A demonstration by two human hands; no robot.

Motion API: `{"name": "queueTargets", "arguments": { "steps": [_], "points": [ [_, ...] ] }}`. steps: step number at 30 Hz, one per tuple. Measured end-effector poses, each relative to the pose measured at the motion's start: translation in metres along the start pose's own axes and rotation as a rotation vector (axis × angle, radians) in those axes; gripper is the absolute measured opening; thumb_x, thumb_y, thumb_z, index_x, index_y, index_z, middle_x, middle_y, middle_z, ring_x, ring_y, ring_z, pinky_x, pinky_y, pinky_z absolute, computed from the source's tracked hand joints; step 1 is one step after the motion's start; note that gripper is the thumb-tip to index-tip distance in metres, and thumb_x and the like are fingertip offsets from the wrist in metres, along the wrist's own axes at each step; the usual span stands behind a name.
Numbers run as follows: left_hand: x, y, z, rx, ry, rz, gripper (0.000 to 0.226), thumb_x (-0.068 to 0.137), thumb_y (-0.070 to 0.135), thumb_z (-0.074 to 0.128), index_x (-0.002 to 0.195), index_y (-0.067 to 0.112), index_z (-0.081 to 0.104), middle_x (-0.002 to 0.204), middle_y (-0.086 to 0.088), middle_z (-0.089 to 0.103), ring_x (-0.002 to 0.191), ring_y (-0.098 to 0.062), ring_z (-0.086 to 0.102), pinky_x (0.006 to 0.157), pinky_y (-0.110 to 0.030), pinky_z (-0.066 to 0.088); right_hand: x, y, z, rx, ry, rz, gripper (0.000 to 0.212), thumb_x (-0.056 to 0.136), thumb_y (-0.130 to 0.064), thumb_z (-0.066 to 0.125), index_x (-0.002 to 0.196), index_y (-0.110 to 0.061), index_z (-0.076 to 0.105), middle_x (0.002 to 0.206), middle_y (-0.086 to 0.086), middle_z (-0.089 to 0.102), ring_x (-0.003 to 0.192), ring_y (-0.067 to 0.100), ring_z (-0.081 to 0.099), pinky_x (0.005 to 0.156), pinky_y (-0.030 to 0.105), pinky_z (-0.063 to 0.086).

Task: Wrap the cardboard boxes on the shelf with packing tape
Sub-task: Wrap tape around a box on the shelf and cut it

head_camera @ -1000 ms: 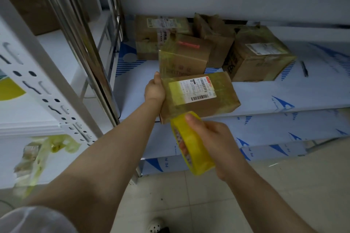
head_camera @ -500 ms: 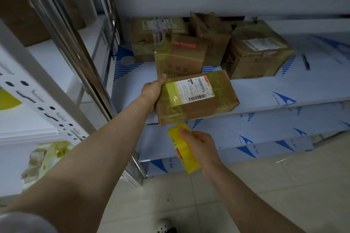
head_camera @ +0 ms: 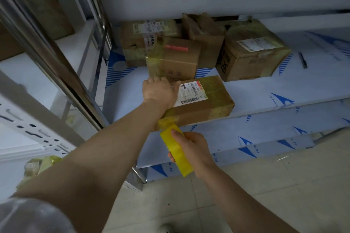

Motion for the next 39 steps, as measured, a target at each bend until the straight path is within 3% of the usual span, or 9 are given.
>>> {"name": "queueTargets", "arguments": {
  "steps": [6,12,14,17,24,28,31,36,39],
  "points": [
    [0.032,-0.017,0.007,-0.328,-0.058,-0.077,0.047,0.103,0.038,0.024,0.103,0.009,0.061,0.110,-0.015,0.063,0.103,-0.031,0.057,0.076,-0.034,0.039,0.000,-0.001,-0.003,0.007,-0.059,0.011,0.037,0.089,-0.035,0.062,0.071,-0.003,0.058,0.058,0.015,0.064,0.046,0.017,0.062,0.062,0.034,0.052],
    [0.019,-0.010,0.001,-0.235,-0.043,-0.095,0.056,0.101,0.045,0.018,0.119,0.008,0.056,0.129,-0.018,0.054,0.120,-0.032,0.047,0.097,-0.039,0.031,0.000,-0.001,-0.004,0.086,-0.014,0.056,0.044,0.089,-0.031,0.064,0.050,-0.011,0.058,0.056,0.017,0.061,0.044,0.020,0.059,0.054,0.029,0.049],
    [0.001,-0.004,-0.010,-0.063,0.002,0.002,0.079,0.092,0.066,0.010,0.143,0.011,0.036,0.149,-0.022,0.030,0.141,-0.033,0.020,0.115,-0.047,0.005,-0.001,0.003,-0.004,0.098,-0.006,0.080,0.053,0.088,-0.031,0.065,0.038,-0.016,0.055,0.052,0.016,0.060,0.044,0.022,0.059,0.053,0.028,0.047],
    [-0.021,-0.006,-0.023,0.034,0.057,0.070,0.103,0.079,0.082,0.012,0.152,0.010,-0.003,0.158,-0.020,-0.004,0.146,-0.032,-0.011,0.111,-0.048,-0.019,-0.002,0.005,-0.001,0.092,0.007,0.091,0.049,0.087,-0.031,0.065,0.043,-0.014,0.055,0.050,0.014,0.060,0.045,0.024,0.059,0.054,0.028,0.047],
    [-0.030,-0.009,0.015,-0.175,-0.017,0.113,0.088,0.088,0.072,0.026,0.149,0.009,0.019,0.149,-0.016,0.027,0.139,-0.031,0.020,0.115,-0.041,0.011,0.003,-0.011,-0.003,0.132,0.014,0.066,0.040,0.093,-0.022,0.059,0.057,-0.007,0.051,0.031,-0.007,0.050,0.028,0.000,0.048,0.033,0.009,0.035],
    [-0.013,-0.010,0.005,-0.129,0.005,0.070,0.085,0.083,0.078,0.029,0.133,0.010,0.040,0.136,-0.016,0.043,0.127,-0.032,0.036,0.106,-0.040,0.024,0.000,-0.008,0.000,0.125,-0.012,0.079,0.037,0.091,-0.028,0.062,0.062,-0.008,0.054,0.039,-0.002,0.057,0.033,0.007,0.055,0.040,0.015,0.044],
    [-0.002,-0.012,0.000,-0.132,0.106,0.043,0.070,0.094,0.064,0.026,0.123,0.005,0.051,0.128,-0.019,0.052,0.119,-0.034,0.044,0.099,-0.040,0.032,0.000,-0.009,-0.001,0.121,-0.009,0.089,0.037,0.090,-0.030,0.063,0.062,-0.007,0.056,0.043,0.003,0.059,0.036,0.011,0.056,0.044,0.017,0.047],
    [0.017,-0.035,0.014,-0.650,-0.005,-0.230,0.059,0.097,0.055,0.034,0.091,0.004,0.063,0.093,-0.014,0.063,0.091,-0.030,0.059,0.072,-0.034,0.044,0.001,-0.007,-0.001,0.152,-0.025,0.123,0.040,0.088,-0.030,0.066,0.057,-0.007,0.056,0.052,0.015,0.060,0.047,0.025,0.059,0.055,0.030,0.051],
    [0.017,-0.038,0.012,-0.898,-0.087,-0.313,0.050,0.095,0.052,0.045,0.087,0.006,0.063,0.088,-0.011,0.062,0.086,-0.025,0.059,0.075,-0.033,0.046,0.001,-0.009,-0.002,0.149,-0.060,0.132,0.036,0.089,-0.030,0.065,0.063,-0.006,0.058,0.049,0.010,0.060,0.043,0.020,0.059,0.050,0.025,0.051]
  ]
}}
Point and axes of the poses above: each hand's wrist, its own x-axis towards the middle knuckle, its own z-axis out of the palm, y = z × x, the point moved 4 cm from there along x, towards the middle knuckle
